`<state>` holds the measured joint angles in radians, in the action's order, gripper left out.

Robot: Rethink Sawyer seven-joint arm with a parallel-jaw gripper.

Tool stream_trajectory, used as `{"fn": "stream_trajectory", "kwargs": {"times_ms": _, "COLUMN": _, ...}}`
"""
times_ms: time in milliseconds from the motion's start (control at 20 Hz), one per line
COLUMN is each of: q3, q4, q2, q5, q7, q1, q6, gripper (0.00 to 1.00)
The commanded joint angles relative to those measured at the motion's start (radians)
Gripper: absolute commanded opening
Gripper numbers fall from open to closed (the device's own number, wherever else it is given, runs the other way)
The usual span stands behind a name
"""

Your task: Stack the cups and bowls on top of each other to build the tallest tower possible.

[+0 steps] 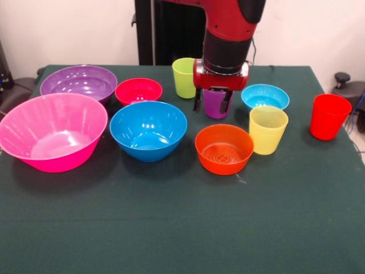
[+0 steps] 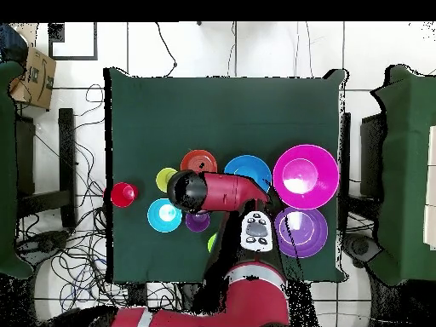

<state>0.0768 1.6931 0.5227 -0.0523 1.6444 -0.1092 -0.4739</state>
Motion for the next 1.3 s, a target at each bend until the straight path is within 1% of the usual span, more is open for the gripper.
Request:
{"fn": "stream_trajectory", "kwargs": {"times_ms": 50, "q3": -0.091, "q4": -0.072, "q2": -0.083, "q5": 0.013, "q7": 0.119, "q1": -0.012, "q6": 0.046, "gripper": 1.00}}
{"fn": "stream_trajectory", "kwargs": {"times_ms": 500, "q3": -0.094, "q4": -0.075, "q2": -0.070, "q5": 0.025, "q7": 0.125, "q1": -0.010, "q6": 0.019, "gripper": 1.00}}
{"fn": "stream_trajectory", "kwargs": {"times_ms": 750, "q3": -0.096, "q4": -0.065, "q2": -0.045, "q5": 0.029, "q7": 0.120, "q1": -0.011, "q6": -0.015, "gripper": 1.00}}
{"fn": "stream_trajectory", "kwargs": {"times_ms": 1100, "q3": -0.099, "q4": -0.065, "q2": -0.039, "q5": 0.035, "q7": 0.123, "q1": -0.009, "q6": -0.026, "gripper": 1.00}}
{"fn": "stream_trajectory", "kwargs": {"times_ms": 1300, "q3": -0.097, "q4": -0.078, "q2": -0.050, "q5": 0.034, "q7": 0.124, "q1": -0.007, "q6": -0.019, "gripper": 1.00}}
